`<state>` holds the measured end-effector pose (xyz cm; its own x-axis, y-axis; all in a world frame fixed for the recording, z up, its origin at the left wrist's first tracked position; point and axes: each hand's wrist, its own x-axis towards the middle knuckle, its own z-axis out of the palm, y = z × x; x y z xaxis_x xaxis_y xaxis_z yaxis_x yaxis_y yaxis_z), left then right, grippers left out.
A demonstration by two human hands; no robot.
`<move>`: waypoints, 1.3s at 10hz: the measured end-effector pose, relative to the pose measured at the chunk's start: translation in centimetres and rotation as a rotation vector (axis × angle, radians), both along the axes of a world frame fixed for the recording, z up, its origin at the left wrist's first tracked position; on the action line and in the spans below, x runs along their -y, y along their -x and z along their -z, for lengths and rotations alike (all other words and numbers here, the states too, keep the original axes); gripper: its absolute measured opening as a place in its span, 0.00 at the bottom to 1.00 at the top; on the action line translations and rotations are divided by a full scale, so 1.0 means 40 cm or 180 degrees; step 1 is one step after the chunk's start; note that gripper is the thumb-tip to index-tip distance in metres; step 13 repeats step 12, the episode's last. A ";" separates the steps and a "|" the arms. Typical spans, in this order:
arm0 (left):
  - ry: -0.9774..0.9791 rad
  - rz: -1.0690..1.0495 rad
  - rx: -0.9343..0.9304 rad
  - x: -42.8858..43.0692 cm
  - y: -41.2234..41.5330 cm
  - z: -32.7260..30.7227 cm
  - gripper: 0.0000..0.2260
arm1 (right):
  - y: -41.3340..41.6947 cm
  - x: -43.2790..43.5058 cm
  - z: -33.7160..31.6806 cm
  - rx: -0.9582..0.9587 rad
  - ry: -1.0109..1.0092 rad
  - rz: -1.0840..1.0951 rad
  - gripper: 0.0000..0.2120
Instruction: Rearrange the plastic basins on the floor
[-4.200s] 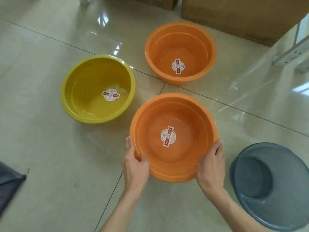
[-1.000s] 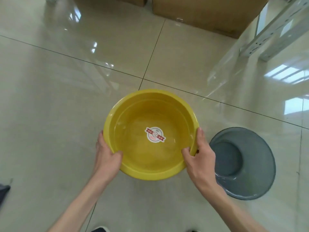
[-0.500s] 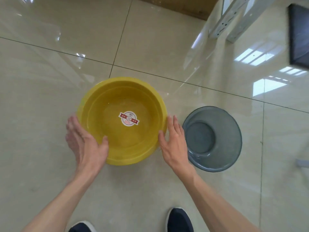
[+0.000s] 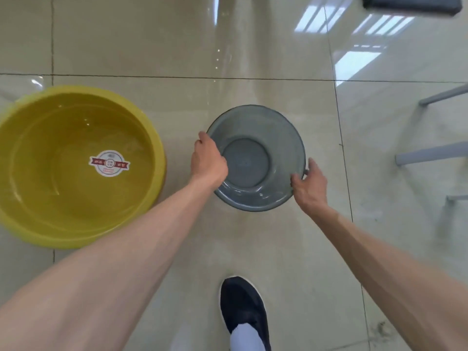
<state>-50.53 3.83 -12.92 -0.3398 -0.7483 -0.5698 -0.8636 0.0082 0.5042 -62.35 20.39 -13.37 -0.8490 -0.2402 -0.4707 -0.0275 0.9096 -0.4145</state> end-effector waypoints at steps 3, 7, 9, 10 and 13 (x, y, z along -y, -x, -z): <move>0.0110 -0.0685 -0.1056 0.053 -0.120 -0.217 0.18 | -0.069 0.073 -0.209 -0.0677 0.0847 0.0408 0.08; 0.1029 -0.1494 0.0417 0.272 -0.715 -0.186 0.24 | -0.516 0.489 -0.144 -0.0324 0.0832 -0.1605 0.27; 0.0741 -0.1022 0.0633 0.251 -0.712 -0.015 0.28 | -0.530 0.496 0.002 -0.1129 -0.0006 -0.2666 0.31; 0.1076 -0.1019 0.0862 0.244 -0.704 0.018 0.27 | -0.539 0.493 0.032 -0.1233 -0.0148 -0.2697 0.32; 0.0877 -0.1113 0.0218 0.249 -0.721 -0.064 0.27 | -0.523 0.493 -0.064 -0.0846 0.0265 -0.2486 0.26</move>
